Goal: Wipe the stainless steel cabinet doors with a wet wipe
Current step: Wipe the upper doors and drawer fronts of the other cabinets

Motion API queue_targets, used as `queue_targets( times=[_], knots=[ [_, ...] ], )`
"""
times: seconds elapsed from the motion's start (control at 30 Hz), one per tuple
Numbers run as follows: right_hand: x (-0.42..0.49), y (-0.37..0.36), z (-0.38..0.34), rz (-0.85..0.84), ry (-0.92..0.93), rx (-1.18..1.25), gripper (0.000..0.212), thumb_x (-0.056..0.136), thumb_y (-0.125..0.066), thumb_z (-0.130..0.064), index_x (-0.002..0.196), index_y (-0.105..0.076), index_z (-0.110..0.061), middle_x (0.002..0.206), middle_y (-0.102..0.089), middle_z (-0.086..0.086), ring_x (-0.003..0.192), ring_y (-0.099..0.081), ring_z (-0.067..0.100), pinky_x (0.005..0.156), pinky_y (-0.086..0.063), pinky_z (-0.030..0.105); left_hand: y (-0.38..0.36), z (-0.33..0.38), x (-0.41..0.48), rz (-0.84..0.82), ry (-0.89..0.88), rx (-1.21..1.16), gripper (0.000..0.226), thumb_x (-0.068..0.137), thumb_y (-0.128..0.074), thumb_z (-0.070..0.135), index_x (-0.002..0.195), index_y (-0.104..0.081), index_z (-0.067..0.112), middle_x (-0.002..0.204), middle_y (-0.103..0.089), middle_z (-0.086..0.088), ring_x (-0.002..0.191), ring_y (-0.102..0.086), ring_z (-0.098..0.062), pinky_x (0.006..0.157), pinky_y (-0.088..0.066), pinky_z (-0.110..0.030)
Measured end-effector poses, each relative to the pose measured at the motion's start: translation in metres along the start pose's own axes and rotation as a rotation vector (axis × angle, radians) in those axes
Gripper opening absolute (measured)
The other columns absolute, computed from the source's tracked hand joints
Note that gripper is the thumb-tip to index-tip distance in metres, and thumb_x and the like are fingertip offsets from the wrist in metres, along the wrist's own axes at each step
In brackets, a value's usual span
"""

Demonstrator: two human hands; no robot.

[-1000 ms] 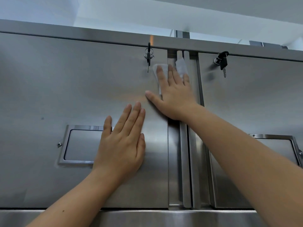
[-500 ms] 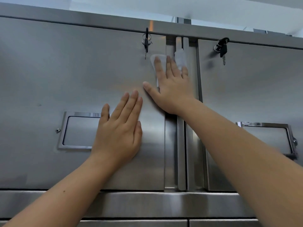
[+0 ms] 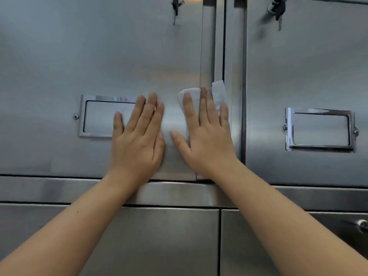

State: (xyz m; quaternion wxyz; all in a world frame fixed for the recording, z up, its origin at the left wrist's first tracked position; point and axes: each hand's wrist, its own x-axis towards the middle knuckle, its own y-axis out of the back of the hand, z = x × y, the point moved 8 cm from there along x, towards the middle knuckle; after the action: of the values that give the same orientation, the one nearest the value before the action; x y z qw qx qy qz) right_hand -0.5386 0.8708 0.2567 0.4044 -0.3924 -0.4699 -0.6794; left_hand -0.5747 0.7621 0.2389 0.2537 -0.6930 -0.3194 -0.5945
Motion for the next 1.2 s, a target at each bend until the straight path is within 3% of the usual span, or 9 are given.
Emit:
queue_targets(
  times=[0.33, 0.57, 0.97, 1.2],
  knots=[
    [-0.058, -0.014, -0.018, -0.039, -0.059, 0.080, 0.072, 0.089, -0.013, -0.057, 0.145, 0.010, -0.017, 0.154, 0.010, 0.021, 0.143, 0.012, 0.030, 0.114, 0.011, 0.046, -0.006, 0.014, -0.052, -0.092, 0.110, -0.086, 0.058, 0.091, -0.026, 0.025, 0.145, -0.024, 0.006, 0.153, -0.013, -0.008, 0.141, -0.011, -0.021, 0.110, -0.005, -0.051],
    [-0.081, -0.020, -0.025, -0.068, -0.072, 0.100, 0.072, 0.091, -0.015, -0.055, 0.146, 0.008, -0.016, 0.154, 0.010, 0.019, 0.143, 0.013, 0.029, 0.114, 0.011, 0.044, -0.005, 0.022, -0.073, -0.135, 0.152, -0.118, 0.055, 0.091, -0.025, 0.023, 0.143, -0.022, 0.006, 0.151, -0.017, -0.009, 0.140, -0.016, -0.023, 0.109, -0.009, -0.056],
    [-0.116, -0.021, -0.036, 0.005, -0.113, 0.049, 0.069, 0.091, -0.029, -0.050, 0.146, -0.024, -0.008, 0.150, -0.020, 0.025, 0.141, -0.016, 0.036, 0.114, -0.014, 0.050, -0.003, 0.028, -0.104, -0.208, 0.151, -0.109, 0.054, 0.091, -0.026, 0.021, 0.143, -0.027, 0.004, 0.151, -0.021, -0.011, 0.140, -0.019, -0.023, 0.109, -0.013, -0.056],
    [-0.135, -0.023, -0.037, 0.084, -0.069, 0.063, 0.063, 0.091, -0.037, -0.038, 0.142, -0.030, -0.002, 0.147, -0.030, 0.024, 0.139, -0.023, 0.035, 0.112, -0.020, 0.050, 0.002, 0.032, -0.118, -0.244, 0.167, -0.175, 0.054, 0.091, -0.027, 0.023, 0.142, -0.025, 0.008, 0.151, -0.021, -0.009, 0.140, -0.018, -0.023, 0.107, -0.013, -0.055]
  ],
)
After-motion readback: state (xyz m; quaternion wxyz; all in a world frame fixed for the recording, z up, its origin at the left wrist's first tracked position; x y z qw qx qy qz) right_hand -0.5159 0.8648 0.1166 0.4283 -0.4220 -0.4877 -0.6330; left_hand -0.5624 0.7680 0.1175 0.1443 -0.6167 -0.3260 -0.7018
